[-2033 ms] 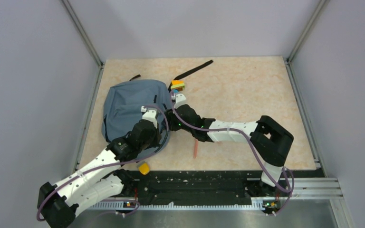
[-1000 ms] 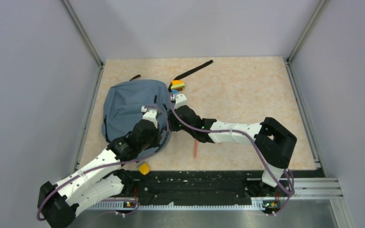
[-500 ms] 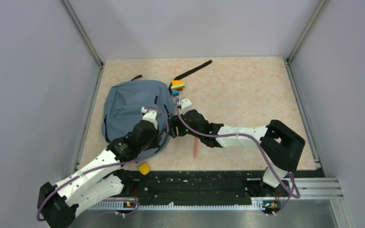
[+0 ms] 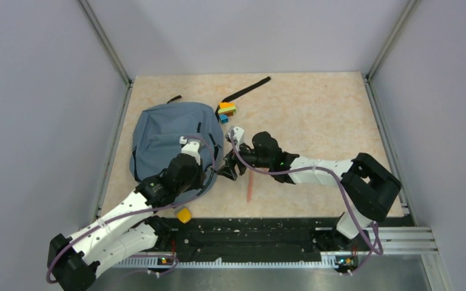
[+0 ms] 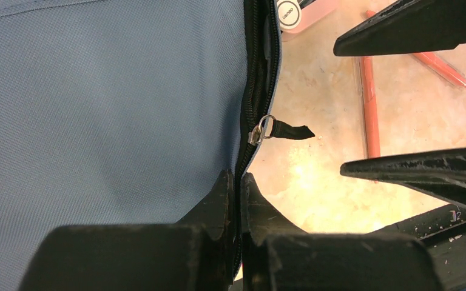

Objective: Pack the student bag
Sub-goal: Zip the student bag at the center of the board.

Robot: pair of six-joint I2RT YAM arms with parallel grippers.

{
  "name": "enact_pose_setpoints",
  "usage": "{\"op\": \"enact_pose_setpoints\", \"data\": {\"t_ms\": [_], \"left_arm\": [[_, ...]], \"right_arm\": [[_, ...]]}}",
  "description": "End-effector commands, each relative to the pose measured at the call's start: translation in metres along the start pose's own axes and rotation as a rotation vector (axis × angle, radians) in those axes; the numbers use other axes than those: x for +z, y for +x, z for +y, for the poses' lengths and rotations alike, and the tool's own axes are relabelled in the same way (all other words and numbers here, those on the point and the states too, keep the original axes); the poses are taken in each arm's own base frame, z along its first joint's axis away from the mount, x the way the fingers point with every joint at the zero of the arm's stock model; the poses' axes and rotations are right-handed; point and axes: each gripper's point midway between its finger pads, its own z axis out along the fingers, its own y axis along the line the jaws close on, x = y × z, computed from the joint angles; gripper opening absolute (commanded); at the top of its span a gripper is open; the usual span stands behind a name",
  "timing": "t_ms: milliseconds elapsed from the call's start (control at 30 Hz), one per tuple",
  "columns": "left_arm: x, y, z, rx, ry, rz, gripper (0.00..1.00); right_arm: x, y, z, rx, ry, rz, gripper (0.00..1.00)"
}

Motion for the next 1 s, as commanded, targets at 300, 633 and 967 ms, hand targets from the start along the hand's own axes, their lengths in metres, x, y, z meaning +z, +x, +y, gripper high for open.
{"op": "enact_pose_setpoints", "data": {"t_ms": [300,633,967], "left_arm": [[-0.002,-0.007,-0.010,-0.001,0.041,-0.014,0.00],[-0.001,-0.008,-0.012,0.001,0.047,-0.015,0.00],[0.001,-0.006,-0.010,0.006,0.042,-0.012,0.00]], "right_arm": [[0.037,-0.002,0.023,-0.188,-0.070,0.064,0.55],[0.044,0.002,0.011,-0.188,-0.006,0.048,0.38],[0.040,-0.029,-0.001,-0.176,0.099,-0.030,0.00]]}}
